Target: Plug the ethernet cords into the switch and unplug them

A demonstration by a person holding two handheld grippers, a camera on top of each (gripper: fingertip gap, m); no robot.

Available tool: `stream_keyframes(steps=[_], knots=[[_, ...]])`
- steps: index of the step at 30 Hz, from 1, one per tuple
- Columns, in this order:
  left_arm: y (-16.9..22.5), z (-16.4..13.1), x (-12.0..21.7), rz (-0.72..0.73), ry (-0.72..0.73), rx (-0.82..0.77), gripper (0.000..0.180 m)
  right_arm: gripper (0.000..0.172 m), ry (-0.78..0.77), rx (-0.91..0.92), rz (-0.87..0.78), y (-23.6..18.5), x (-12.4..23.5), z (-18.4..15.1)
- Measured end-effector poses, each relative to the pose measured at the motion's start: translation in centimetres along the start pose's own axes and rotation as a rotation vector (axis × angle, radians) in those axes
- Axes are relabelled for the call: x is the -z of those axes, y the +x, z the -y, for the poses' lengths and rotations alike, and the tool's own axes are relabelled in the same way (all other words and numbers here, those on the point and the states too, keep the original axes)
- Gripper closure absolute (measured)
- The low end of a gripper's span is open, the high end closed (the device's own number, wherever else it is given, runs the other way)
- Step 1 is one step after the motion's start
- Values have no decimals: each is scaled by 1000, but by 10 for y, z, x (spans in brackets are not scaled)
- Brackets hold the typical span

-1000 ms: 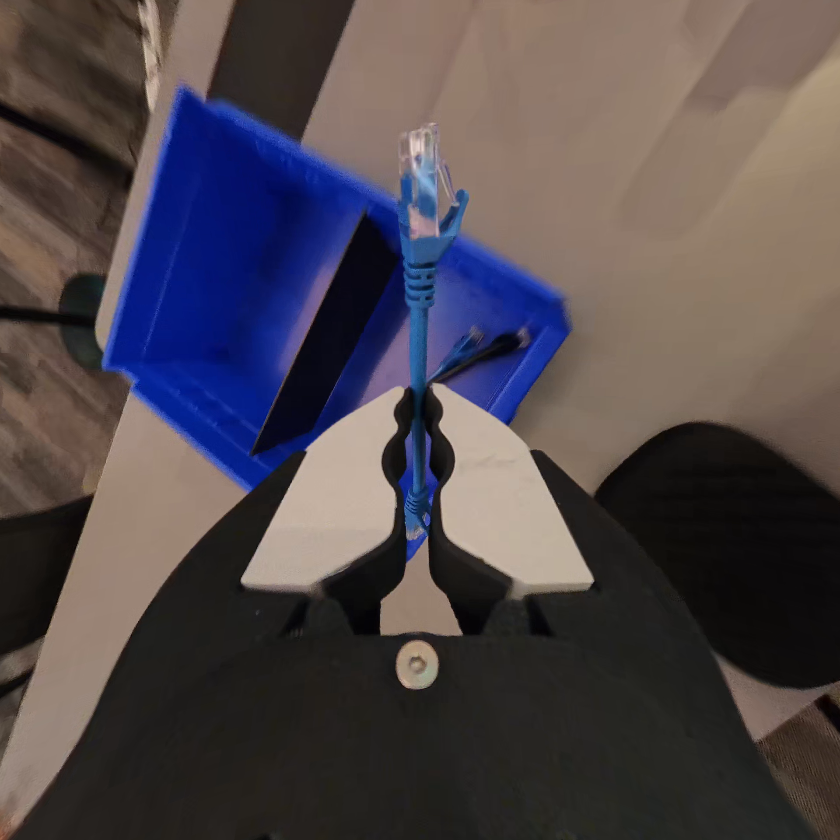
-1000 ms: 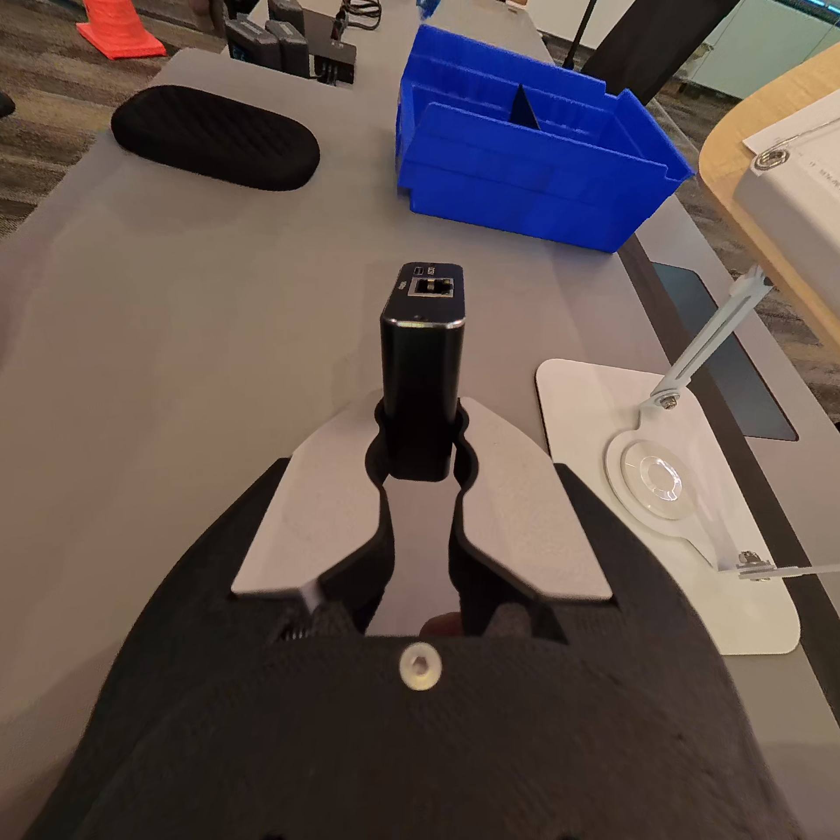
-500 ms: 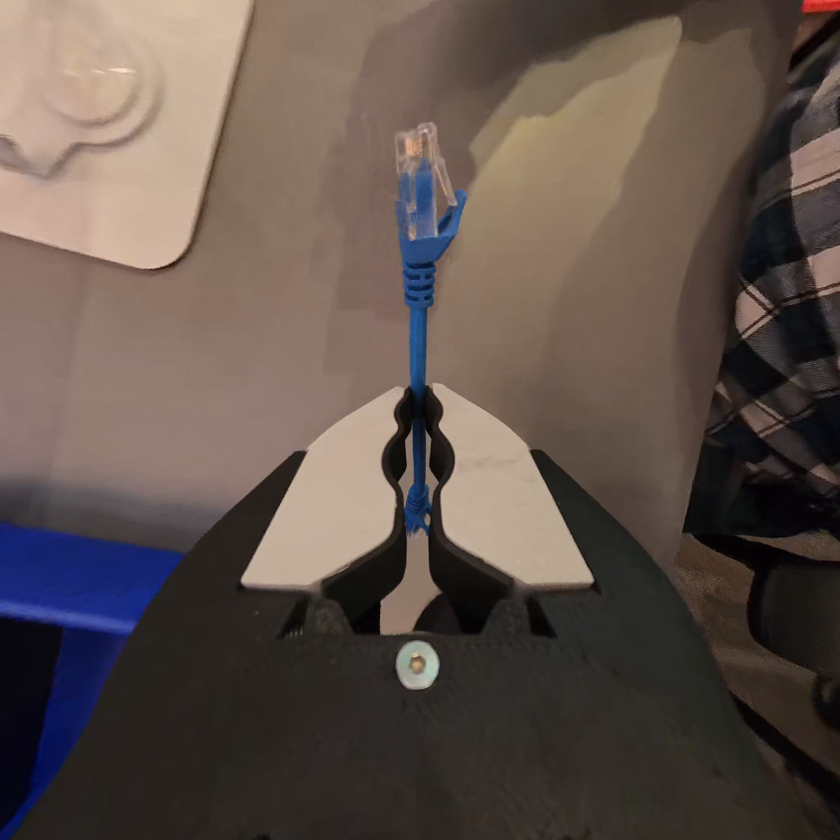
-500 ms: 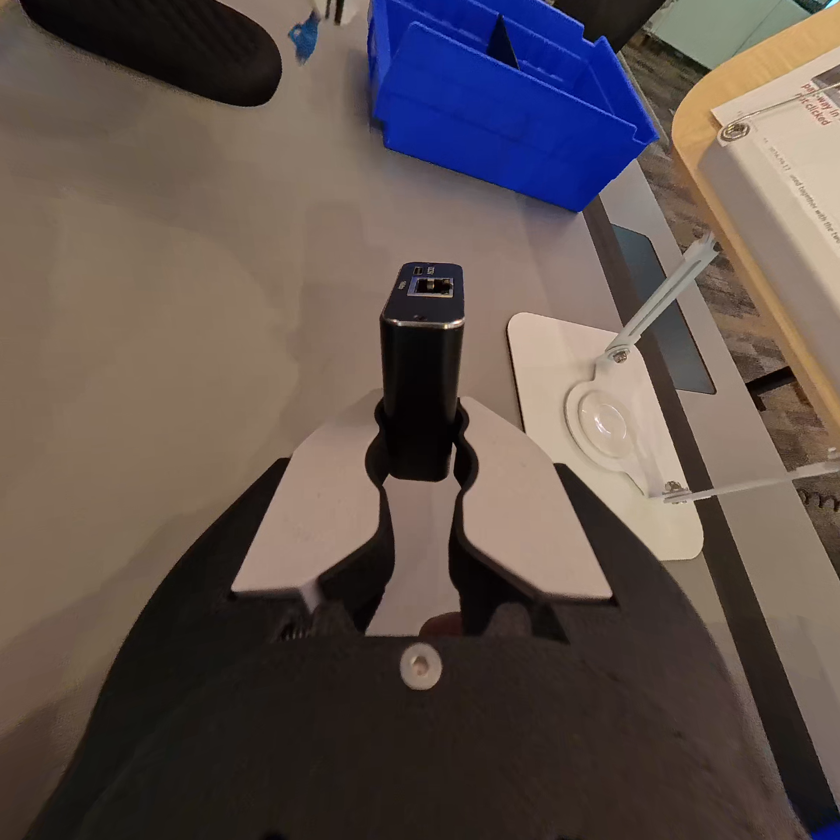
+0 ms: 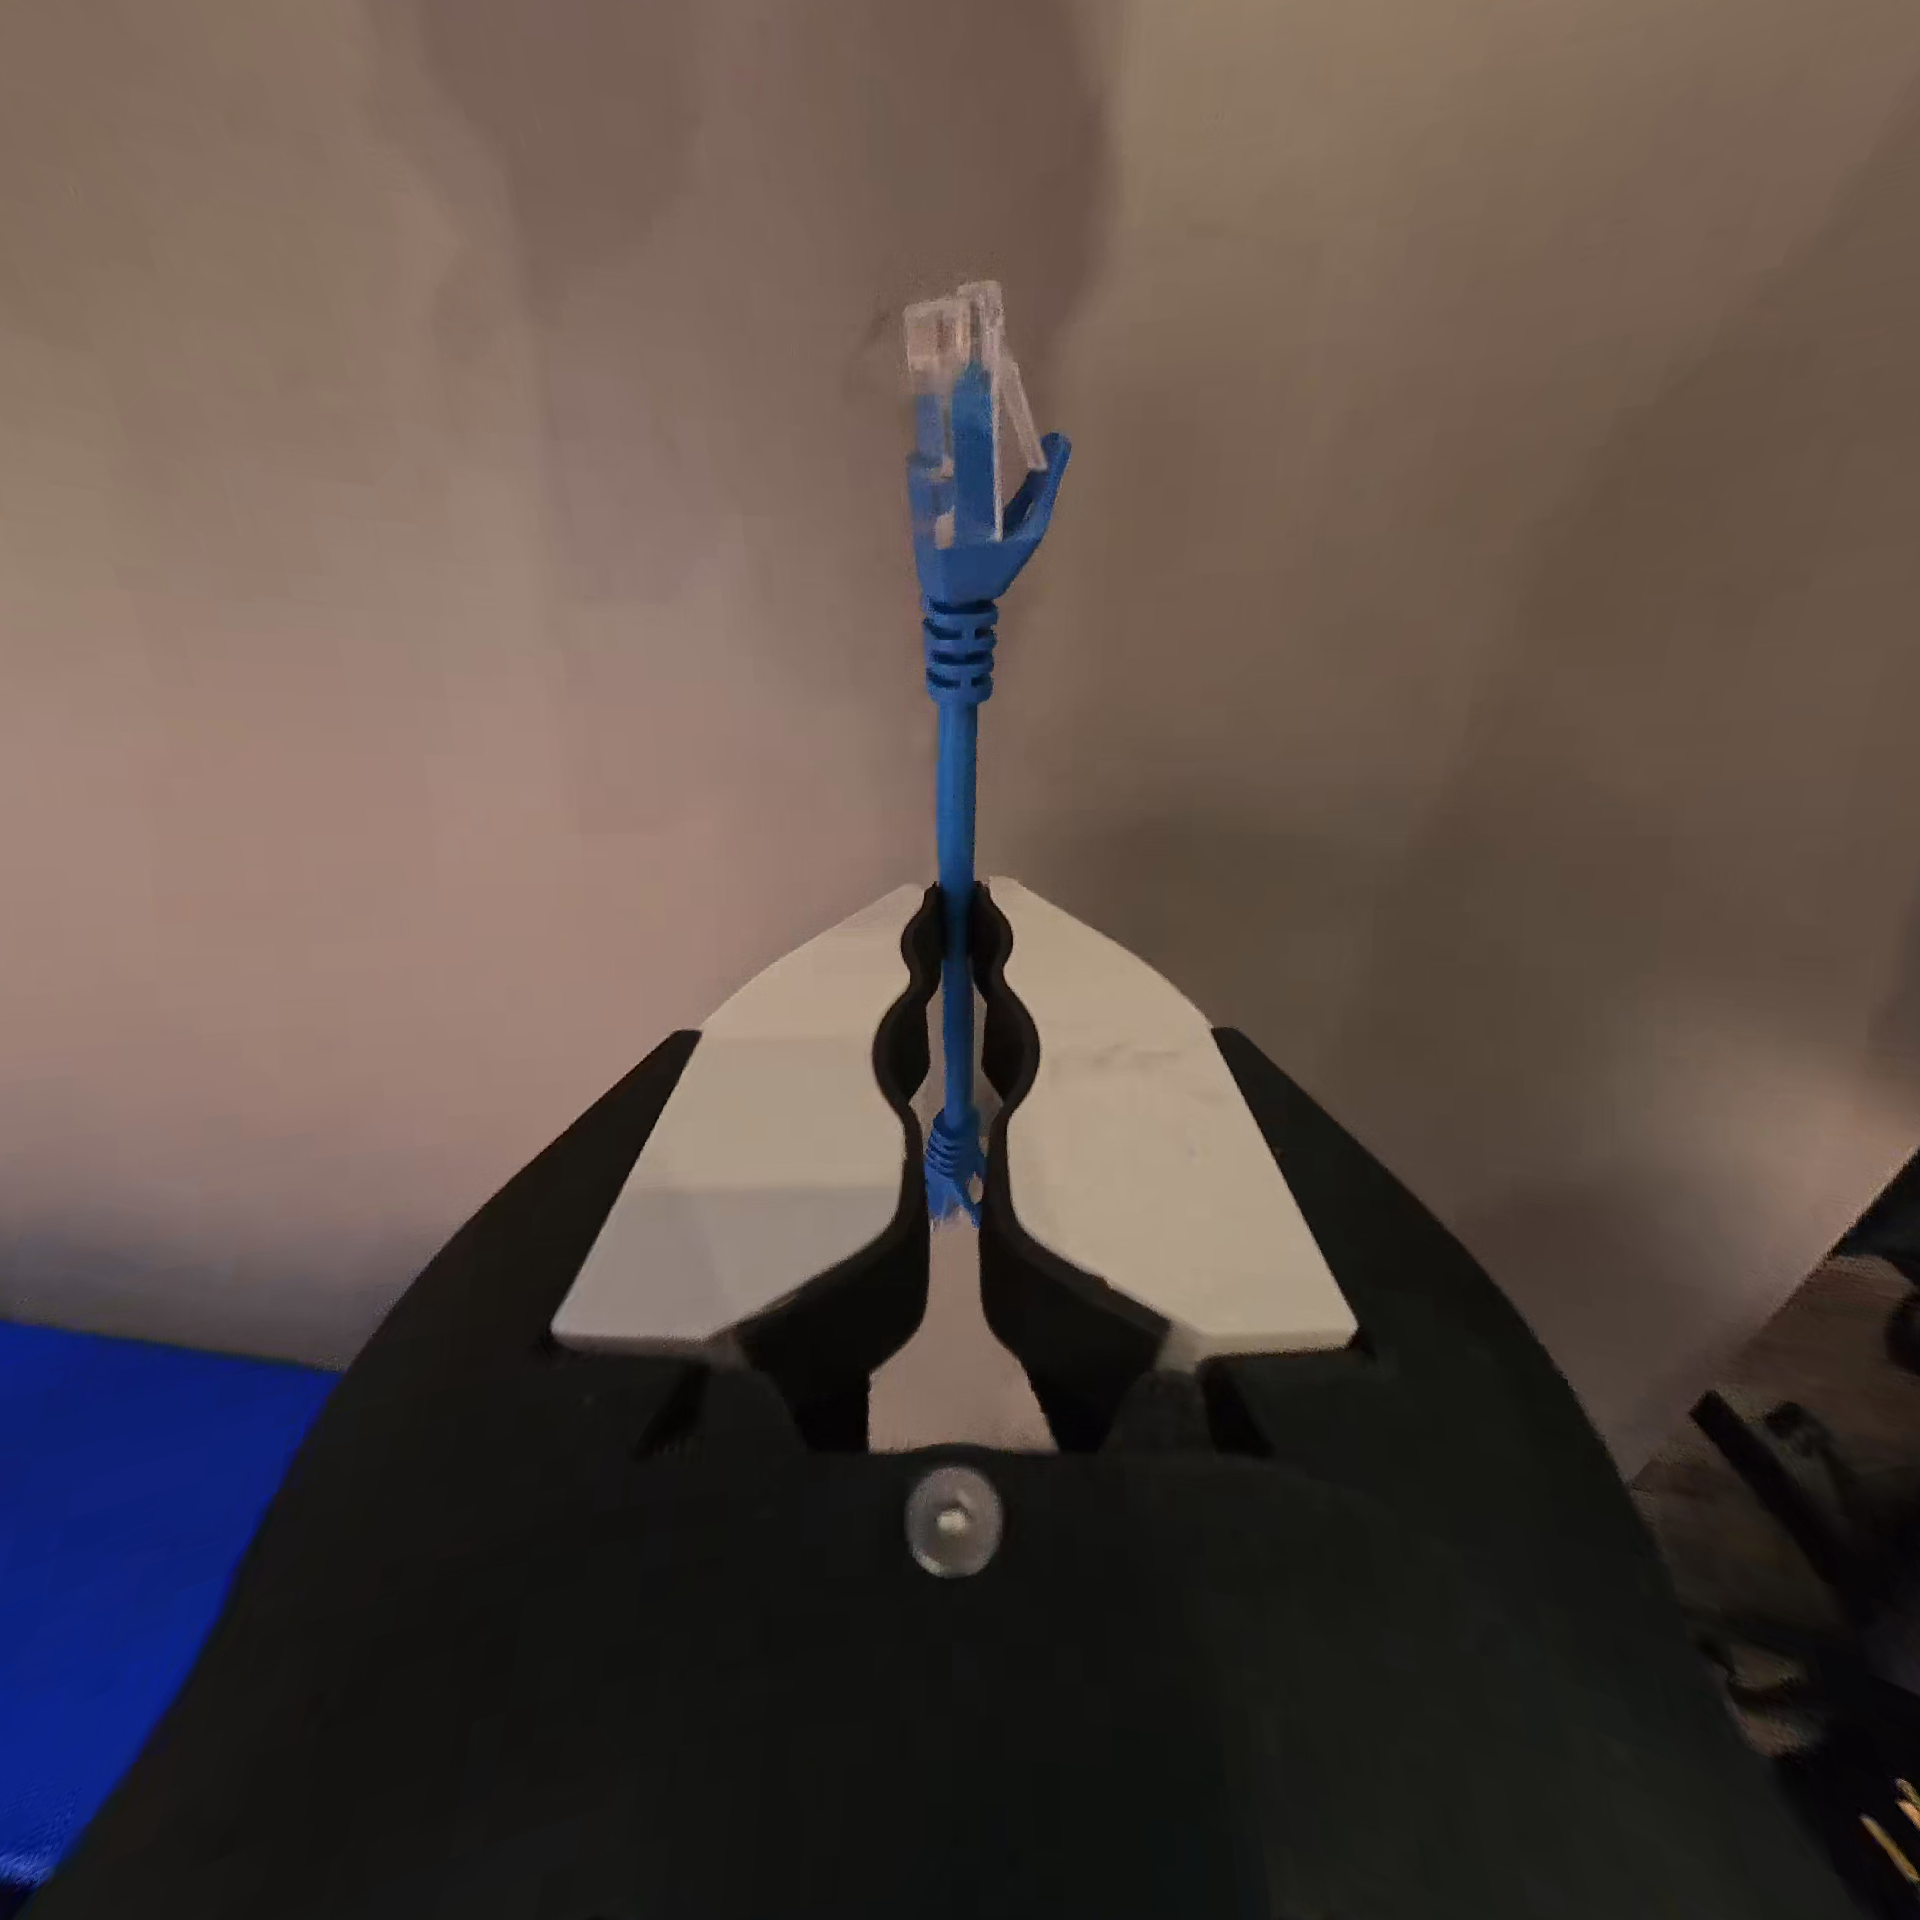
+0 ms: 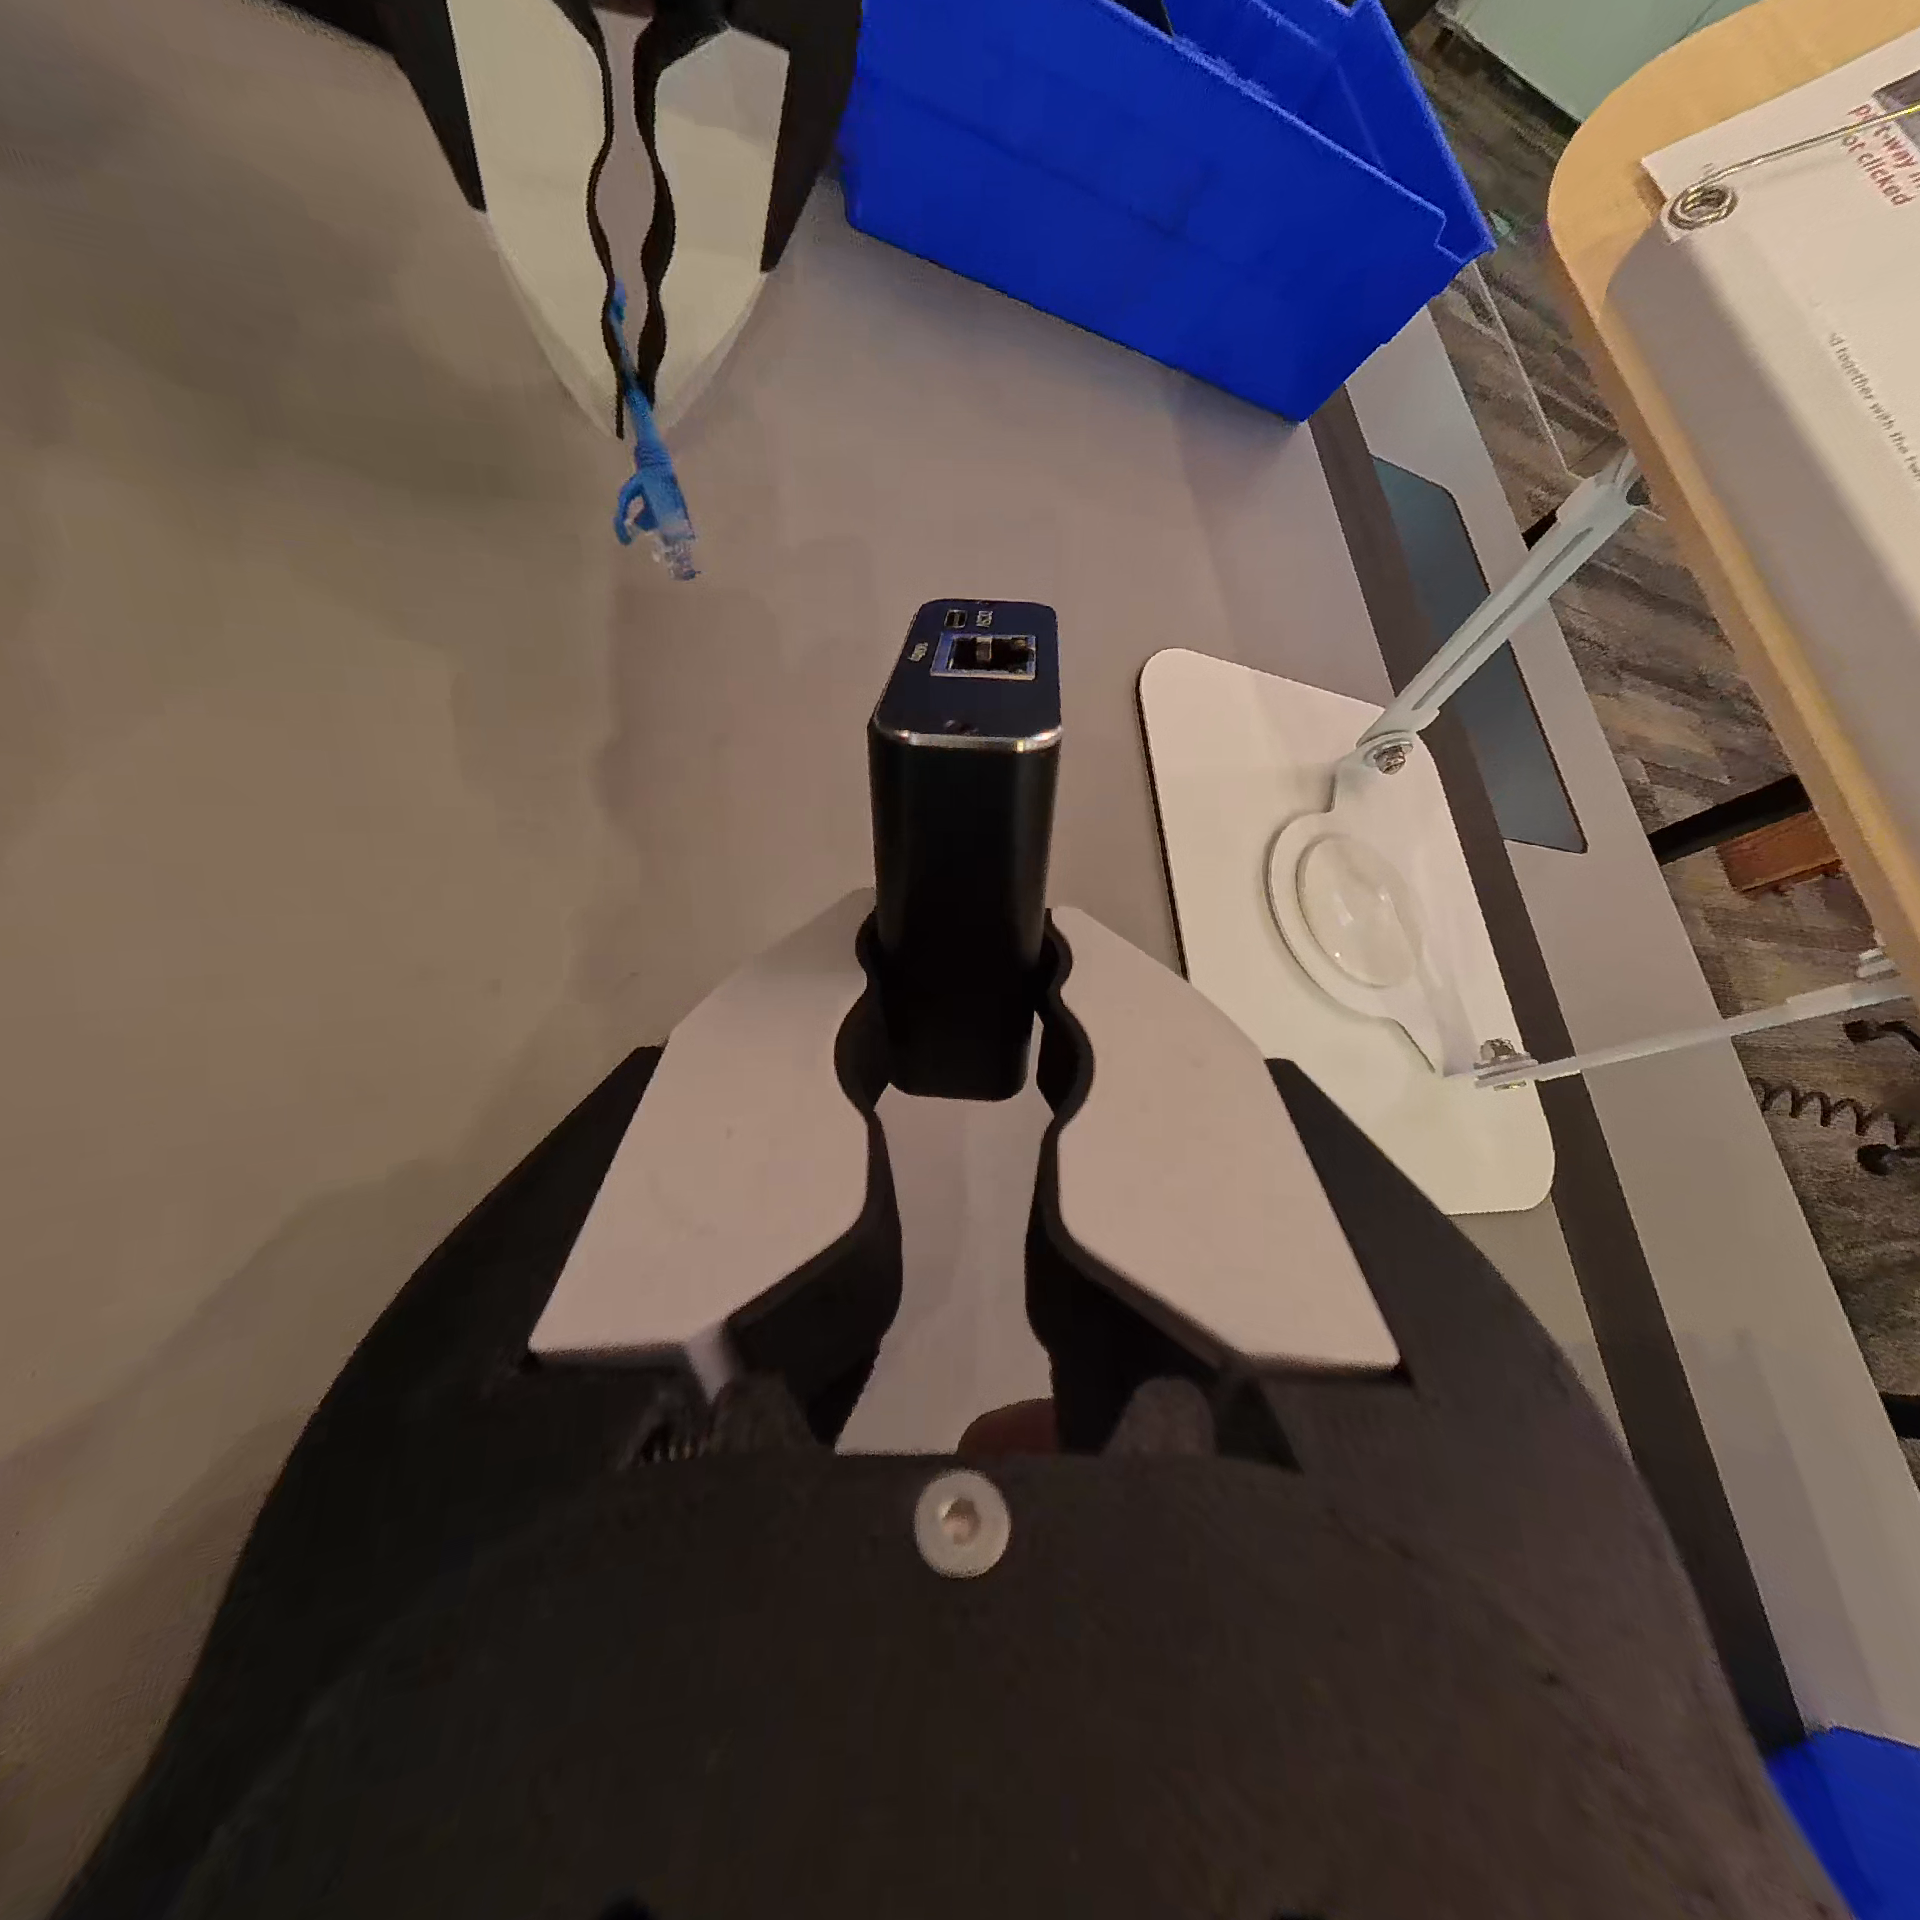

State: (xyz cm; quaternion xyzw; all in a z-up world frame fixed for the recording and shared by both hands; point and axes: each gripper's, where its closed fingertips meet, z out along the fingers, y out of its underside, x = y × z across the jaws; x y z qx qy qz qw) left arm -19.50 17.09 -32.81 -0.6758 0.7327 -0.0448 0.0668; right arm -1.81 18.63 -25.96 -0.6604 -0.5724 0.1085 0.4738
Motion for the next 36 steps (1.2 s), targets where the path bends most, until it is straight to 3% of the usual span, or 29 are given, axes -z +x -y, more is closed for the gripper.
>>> stream_keyframes(steps=[1,5,12,17,25,30,36], knots=[[5,1,-1,-43,14,9,175,147,-1,1,0,0,0,0],[39,7,9,-376,51,40,176,147,-2,7,-1,-1,-1,0],[31,-1,-15,-380,-59,-27,176,147,-11,19,-3,-4,-3,-1],[25,9,-17,-353,-3,-37,167,147,-11,11,2,-3,-4,-4],[-8,20,-10,-76,116,-42,116,147,-11,9,8,-5,-6,-4],[21,56,7,87,260,-223,147,147,-6,5,13,-6,-6,-4],[34,68,-14,209,251,-309,156,147,-5,11,14,-8,-7,-2]])
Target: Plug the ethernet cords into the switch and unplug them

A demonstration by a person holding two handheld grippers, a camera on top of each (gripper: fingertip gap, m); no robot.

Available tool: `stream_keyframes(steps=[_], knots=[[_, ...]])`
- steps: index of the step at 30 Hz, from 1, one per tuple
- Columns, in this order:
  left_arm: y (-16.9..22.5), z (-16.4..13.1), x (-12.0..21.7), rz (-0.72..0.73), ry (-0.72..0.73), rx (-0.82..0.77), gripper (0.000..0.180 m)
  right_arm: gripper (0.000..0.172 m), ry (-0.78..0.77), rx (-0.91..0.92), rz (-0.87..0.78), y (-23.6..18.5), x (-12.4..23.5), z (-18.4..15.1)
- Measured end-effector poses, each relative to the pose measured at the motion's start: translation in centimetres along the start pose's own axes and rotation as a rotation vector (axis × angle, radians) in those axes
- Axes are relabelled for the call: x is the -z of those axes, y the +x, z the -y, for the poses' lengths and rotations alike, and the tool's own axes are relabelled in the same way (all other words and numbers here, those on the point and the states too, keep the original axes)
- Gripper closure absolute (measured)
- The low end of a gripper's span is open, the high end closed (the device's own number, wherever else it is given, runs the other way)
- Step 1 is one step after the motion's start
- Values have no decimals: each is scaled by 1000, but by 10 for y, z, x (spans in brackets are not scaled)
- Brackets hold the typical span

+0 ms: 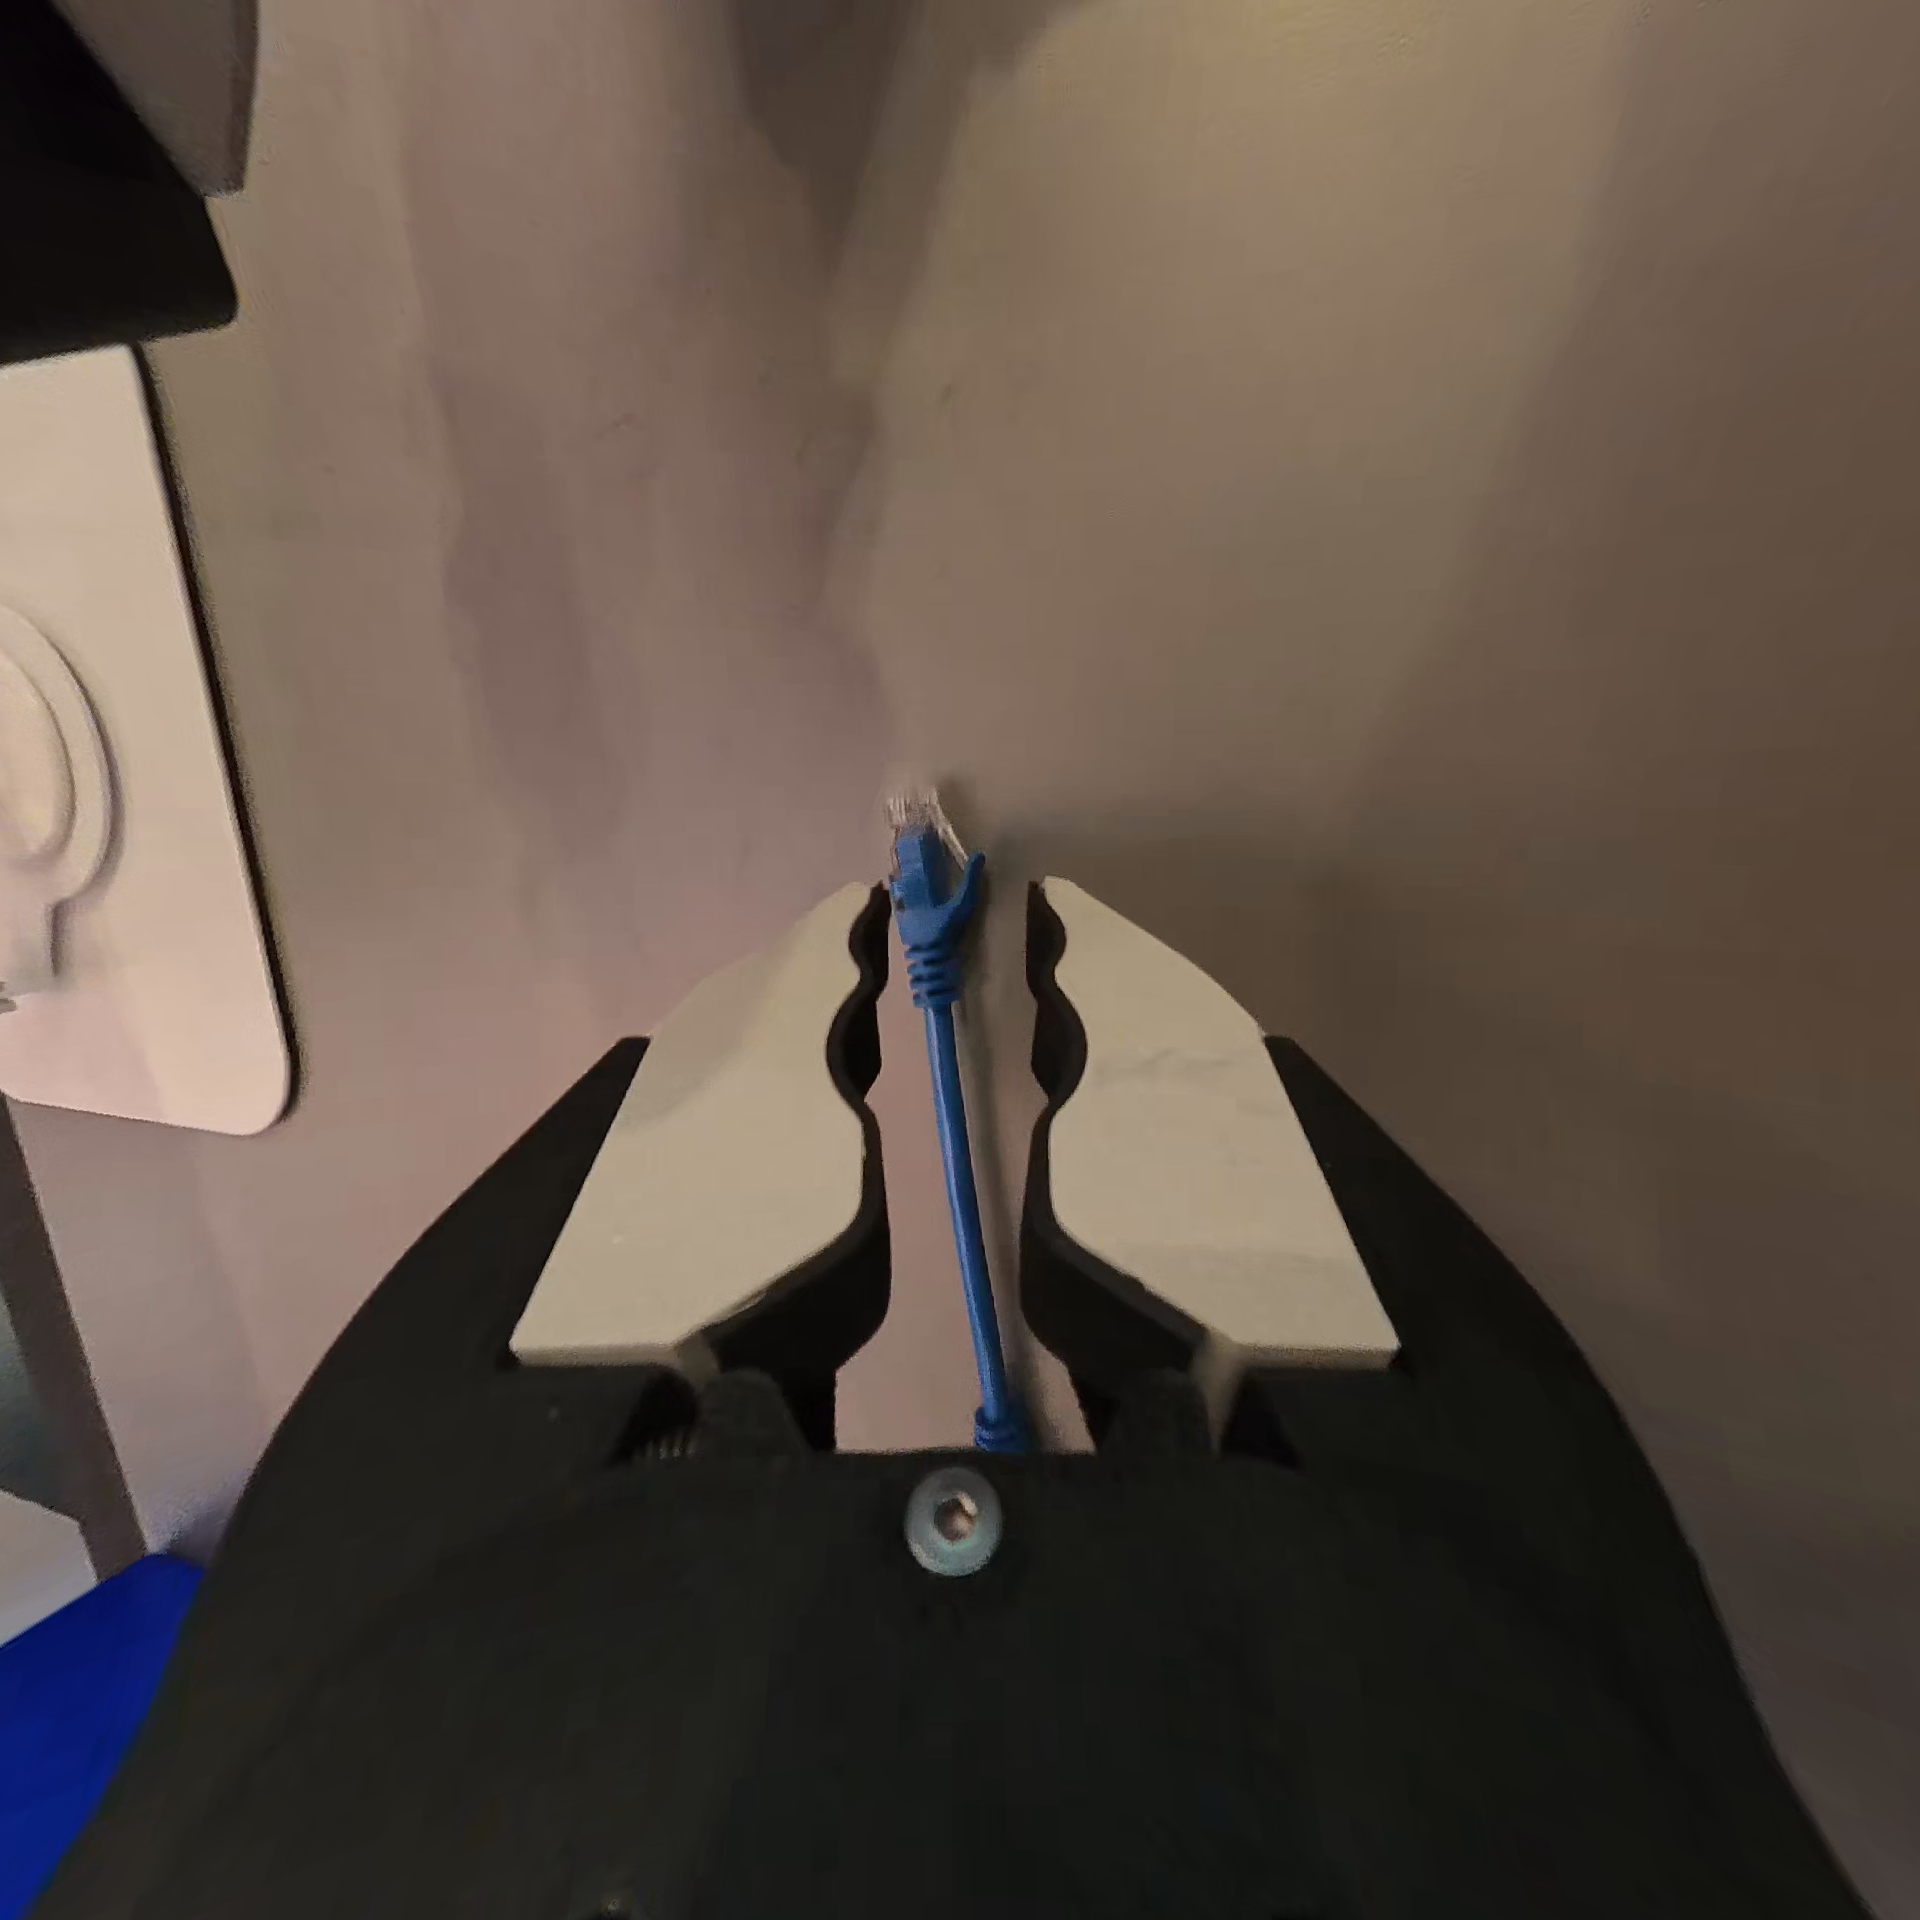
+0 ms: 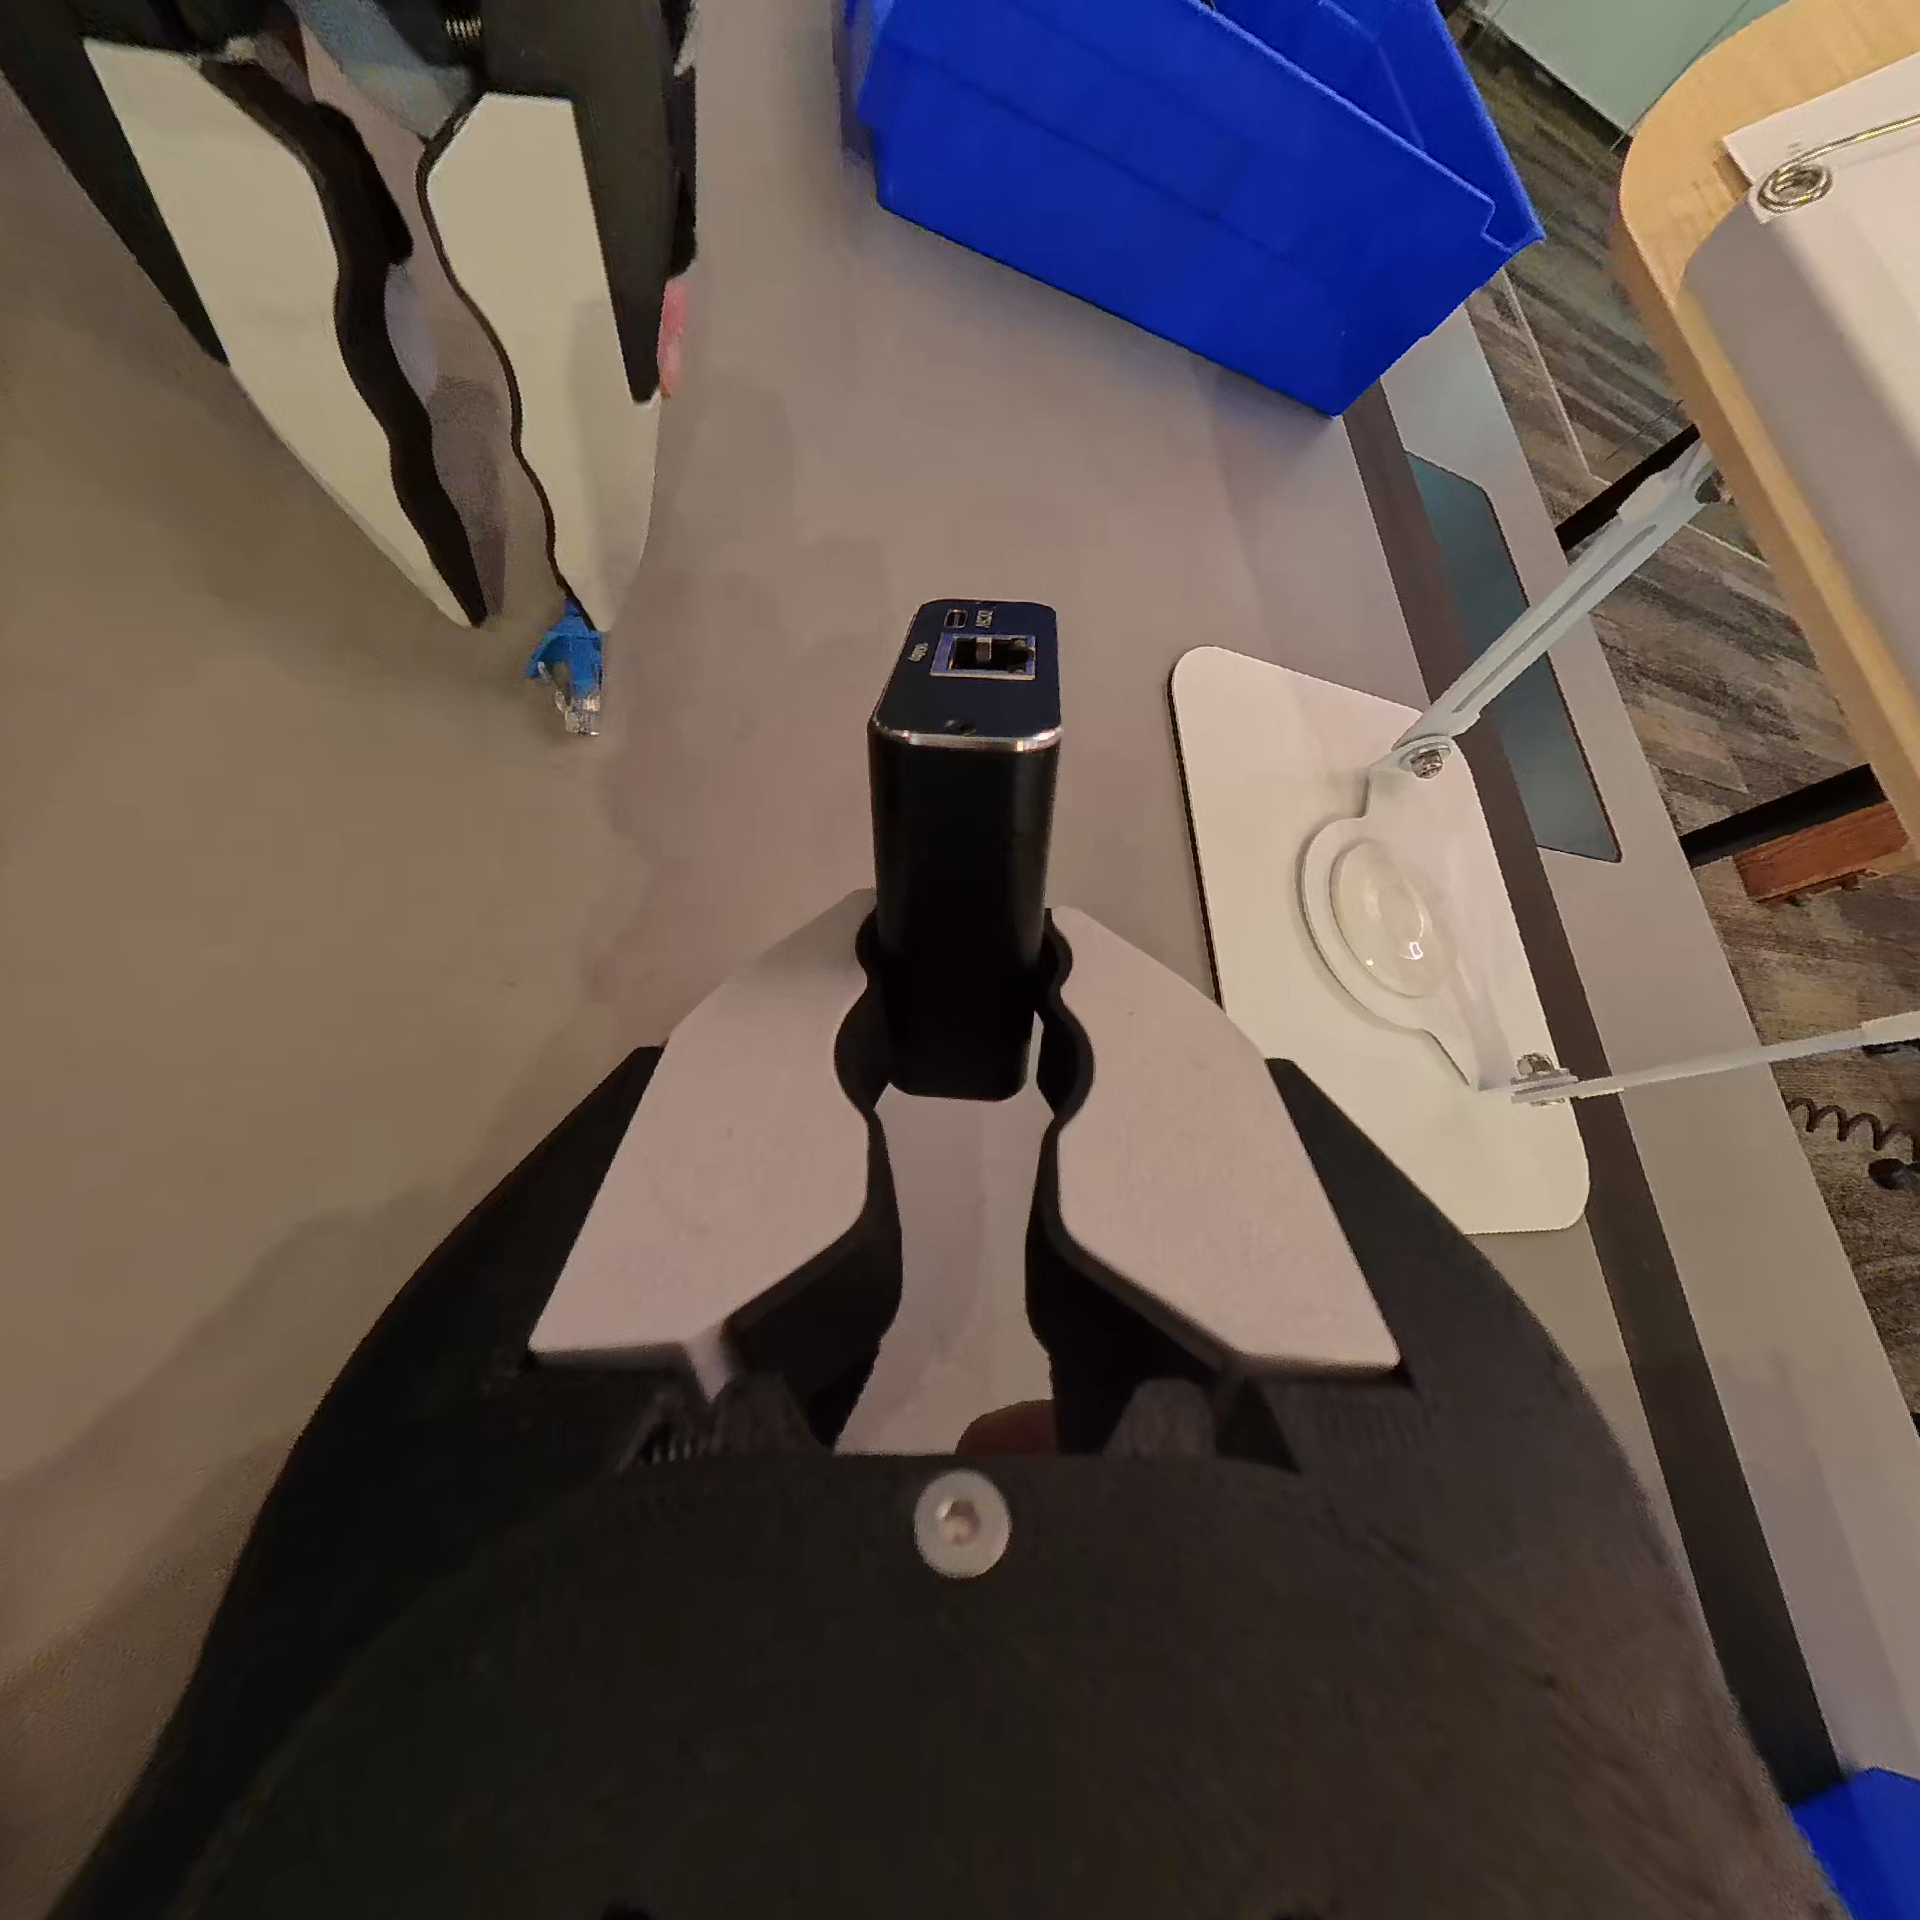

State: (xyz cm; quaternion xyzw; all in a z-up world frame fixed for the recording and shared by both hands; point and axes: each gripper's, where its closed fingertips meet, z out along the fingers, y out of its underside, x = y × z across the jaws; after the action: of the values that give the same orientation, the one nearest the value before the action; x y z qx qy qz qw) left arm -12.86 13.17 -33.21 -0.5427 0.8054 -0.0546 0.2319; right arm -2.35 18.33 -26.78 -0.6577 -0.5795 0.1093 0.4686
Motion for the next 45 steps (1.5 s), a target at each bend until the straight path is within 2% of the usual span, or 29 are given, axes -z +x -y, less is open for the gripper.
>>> stream_keyframes(steps=[5,12,19,27,31,38,45], knots=[[-4,-2,-9,65,-50,-73,163,147,6,0,-6,1,2,2],[-8,-4,-14,38,-23,-17,169,147,5,3,-6,0,2,2],[-18,-6,-12,-33,54,161,169,147,2,2,-10,1,3,0],[-48,13,22,-60,229,399,169,147,-48,57,-71,7,3,-5],[-58,19,32,-89,269,476,169,147,-88,104,-102,8,1,-8],[-60,9,14,-174,221,568,169,147,-117,134,-125,9,0,-12],[-64,19,18,-283,323,653,169,147,-141,161,-154,12,0,-15]])
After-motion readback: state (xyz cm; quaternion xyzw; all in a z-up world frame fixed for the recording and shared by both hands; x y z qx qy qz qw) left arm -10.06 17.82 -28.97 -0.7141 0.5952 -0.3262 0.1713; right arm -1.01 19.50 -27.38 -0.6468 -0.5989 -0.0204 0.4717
